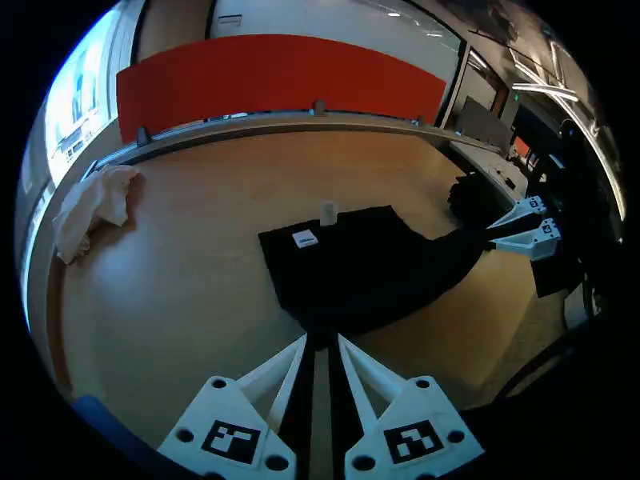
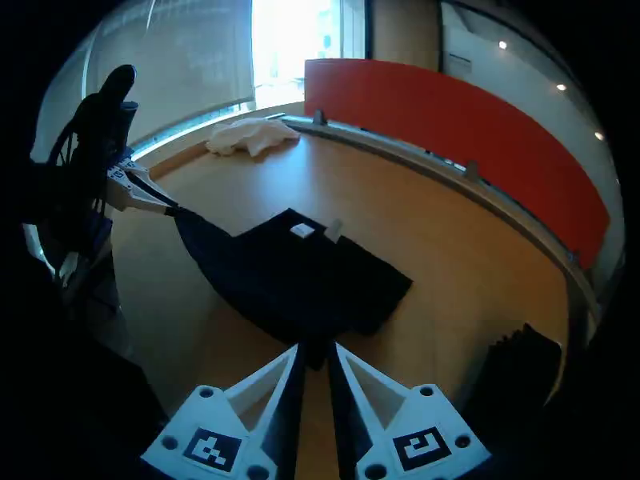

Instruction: Fold towel

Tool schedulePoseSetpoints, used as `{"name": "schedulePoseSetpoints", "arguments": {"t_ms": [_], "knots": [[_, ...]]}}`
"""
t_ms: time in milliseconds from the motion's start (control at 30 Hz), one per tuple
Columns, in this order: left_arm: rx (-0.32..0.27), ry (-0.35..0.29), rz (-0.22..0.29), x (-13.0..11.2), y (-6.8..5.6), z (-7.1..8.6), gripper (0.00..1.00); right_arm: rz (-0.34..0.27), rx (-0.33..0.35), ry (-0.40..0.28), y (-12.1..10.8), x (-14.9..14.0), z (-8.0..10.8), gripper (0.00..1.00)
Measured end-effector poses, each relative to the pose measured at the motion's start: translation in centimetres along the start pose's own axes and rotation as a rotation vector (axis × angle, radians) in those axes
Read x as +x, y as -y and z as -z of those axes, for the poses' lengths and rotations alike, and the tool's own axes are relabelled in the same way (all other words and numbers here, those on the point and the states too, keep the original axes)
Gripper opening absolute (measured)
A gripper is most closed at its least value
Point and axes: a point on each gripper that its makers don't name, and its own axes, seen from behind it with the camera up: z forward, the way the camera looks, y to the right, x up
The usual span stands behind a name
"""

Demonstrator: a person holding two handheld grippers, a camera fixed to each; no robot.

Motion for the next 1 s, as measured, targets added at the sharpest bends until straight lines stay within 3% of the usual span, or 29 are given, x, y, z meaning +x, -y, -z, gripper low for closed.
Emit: {"name": "schedulePoseSetpoints", "arguments": {"t_ms": [200,567,1000], "knots": [[-0.008,-0.001,-0.005,0.4,-0.3,0.9,0.11,-0.004,0.003,-0.004,0.0,0.4,0.7,0.19],[-0.009,-0.001,0.002,0.4,-0.3,0.3,0.11,0.006,0.005,0.015,-0.3,0.1,0.2,0.19],[0.012,-0.015,0.028,1.9,1.6,-2.8,0.11,0.002,-0.016,0.046,-2.2,0.0,-2.8,0.19]]}}
